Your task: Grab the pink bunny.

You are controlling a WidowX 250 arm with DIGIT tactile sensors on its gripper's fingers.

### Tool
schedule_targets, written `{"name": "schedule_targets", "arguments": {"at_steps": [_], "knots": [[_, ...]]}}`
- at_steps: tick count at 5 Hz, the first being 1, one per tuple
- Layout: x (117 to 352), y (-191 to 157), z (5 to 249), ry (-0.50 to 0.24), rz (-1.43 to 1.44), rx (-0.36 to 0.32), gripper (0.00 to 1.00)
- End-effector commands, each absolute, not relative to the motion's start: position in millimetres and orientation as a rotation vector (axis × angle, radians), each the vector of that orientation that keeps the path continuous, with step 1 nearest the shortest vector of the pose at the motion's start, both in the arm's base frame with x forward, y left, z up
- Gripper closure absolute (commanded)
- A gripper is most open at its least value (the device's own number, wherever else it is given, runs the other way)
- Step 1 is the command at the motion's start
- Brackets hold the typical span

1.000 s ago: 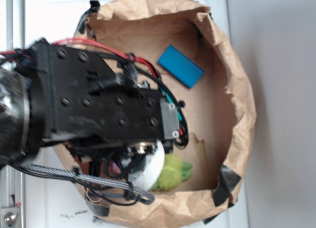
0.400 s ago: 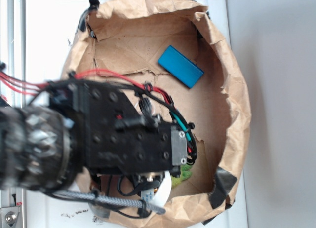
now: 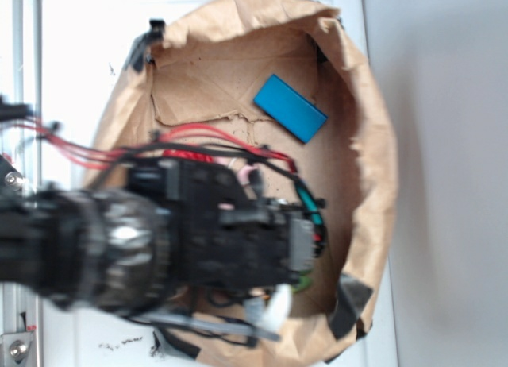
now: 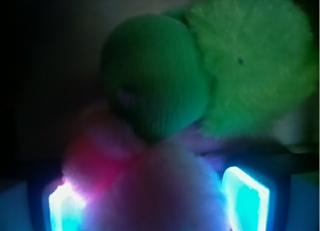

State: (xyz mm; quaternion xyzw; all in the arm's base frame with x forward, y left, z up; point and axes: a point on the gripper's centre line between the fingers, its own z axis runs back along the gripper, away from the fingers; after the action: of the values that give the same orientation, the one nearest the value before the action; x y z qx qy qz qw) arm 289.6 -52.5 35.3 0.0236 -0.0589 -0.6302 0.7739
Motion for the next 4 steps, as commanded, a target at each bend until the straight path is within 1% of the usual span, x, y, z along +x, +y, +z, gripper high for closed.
{"name": "schedule_targets", "arguments": {"at_steps": [1,2,3,4], "knots": [[306.1,-37.6,57.8,-0.199,-1.317,0.092,1.00],[308.5,-21.9,76.7,-0.250,-1.240,0.086,1.00],[304.5,-0.9,105.0,-0.334,-1.045,0.053,1.00],[302.3,22.8,136.4,-0.342,-0.853,0.031,1.00]]}}
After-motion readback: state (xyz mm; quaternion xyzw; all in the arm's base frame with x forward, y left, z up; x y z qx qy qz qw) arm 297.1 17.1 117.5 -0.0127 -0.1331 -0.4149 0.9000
